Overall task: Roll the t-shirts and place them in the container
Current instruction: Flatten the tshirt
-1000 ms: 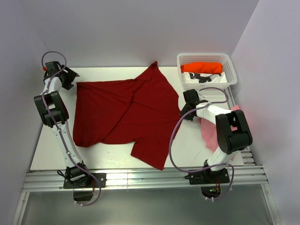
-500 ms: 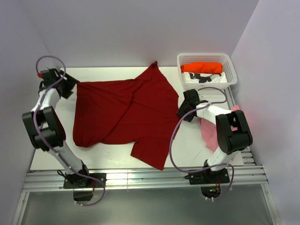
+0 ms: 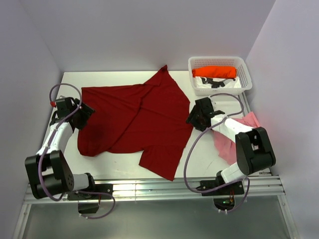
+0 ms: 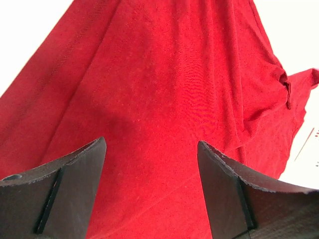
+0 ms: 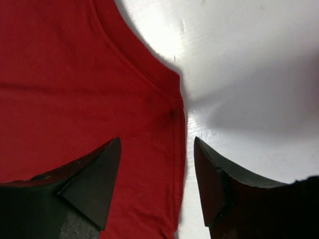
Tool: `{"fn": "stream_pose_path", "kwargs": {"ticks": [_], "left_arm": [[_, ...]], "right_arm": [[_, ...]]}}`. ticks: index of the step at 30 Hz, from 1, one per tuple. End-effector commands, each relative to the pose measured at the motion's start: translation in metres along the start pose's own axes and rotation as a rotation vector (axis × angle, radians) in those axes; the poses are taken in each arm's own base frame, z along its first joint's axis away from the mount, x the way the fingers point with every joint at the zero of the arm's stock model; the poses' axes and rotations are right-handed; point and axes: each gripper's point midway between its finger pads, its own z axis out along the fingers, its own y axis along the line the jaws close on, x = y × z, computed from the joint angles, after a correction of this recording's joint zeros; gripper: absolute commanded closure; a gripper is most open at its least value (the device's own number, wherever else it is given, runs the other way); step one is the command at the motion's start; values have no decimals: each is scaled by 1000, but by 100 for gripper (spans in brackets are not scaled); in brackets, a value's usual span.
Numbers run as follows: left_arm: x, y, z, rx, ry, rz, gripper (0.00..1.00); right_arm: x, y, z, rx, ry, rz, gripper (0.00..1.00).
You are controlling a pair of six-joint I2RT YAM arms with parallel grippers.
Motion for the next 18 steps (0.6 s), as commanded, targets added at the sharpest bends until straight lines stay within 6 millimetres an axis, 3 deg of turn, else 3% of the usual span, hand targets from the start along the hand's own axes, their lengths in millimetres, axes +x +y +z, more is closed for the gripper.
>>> {"fn": "stream_pose_path", "kwargs": {"ticks": [1,6,11,13,18], "left_arm": [[0,9,-14,-43,-38,-19,20],[9,17,-28,-20,-60,-3,17],[18,30,-28,-52,-51,8,16],[20,38,-25,-82,-46,4,16],[36,58,-17,-108,1,-8,16]], "right_arm": [[18,-3,-10,-8,19,-39,32],[51,-11,-17,-19,58,-69,35],[77,-18,-23,-44,83,-83,46],[80,-19,-25,-55,82,-84,53],[88,-18,-28,-72,73,-107,57]]}}
